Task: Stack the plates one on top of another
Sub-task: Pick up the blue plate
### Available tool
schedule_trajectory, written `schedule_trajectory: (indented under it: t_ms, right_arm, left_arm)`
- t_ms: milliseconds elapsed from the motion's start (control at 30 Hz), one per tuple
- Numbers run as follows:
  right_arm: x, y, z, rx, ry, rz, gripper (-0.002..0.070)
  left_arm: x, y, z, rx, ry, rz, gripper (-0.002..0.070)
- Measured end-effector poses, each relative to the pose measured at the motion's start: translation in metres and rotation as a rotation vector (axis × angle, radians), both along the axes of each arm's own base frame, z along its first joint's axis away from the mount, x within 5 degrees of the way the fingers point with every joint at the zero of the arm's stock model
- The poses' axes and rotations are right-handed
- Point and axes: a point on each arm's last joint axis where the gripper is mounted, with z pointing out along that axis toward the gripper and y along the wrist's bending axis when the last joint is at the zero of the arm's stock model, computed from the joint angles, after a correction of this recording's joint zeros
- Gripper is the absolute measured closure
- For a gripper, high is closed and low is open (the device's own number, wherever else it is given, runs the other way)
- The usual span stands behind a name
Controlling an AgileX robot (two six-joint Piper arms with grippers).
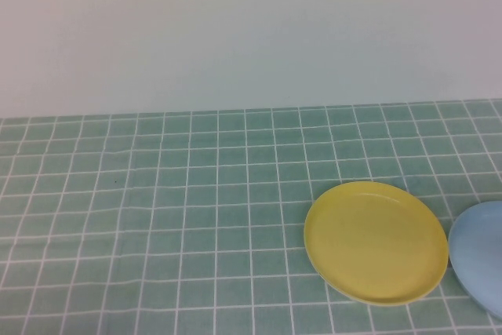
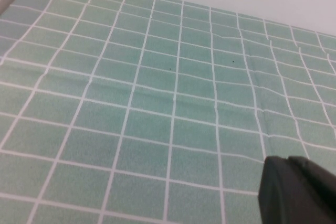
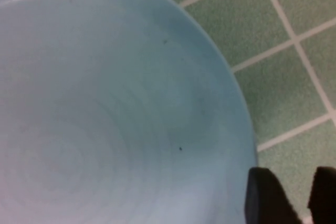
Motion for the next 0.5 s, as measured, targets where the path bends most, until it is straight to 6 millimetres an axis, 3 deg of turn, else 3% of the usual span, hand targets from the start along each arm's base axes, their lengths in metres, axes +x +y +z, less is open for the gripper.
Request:
schedule_trajectory:
  t_ms: [133, 367, 433, 500]
  right_arm:
    - [0.004, 0.0, -0.011, 0.011, 0.017, 0.001, 0.044]
    - [0.009, -0.001, -0.027, 0.032, 0.035, -0.012, 0.0432]
    - [0.011, -0.001, -0.027, 0.033, 0.027, -0.015, 0.0475]
    - [0.011, -0.001, -0.027, 0.032, 0.021, -0.014, 0.058]
  left_arm:
    - [0.0, 0.0, 0.0, 0.0, 0.0, 0.0, 0.0675]
    - [0.0, 0.0, 0.0, 0.0, 0.0, 0.0, 0.0675]
    - [0.0, 0.0, 0.0, 0.0, 0.0, 0.0, 0.0675]
    - [0.0, 0.0, 0.0, 0.0, 0.0, 0.0, 0.0675]
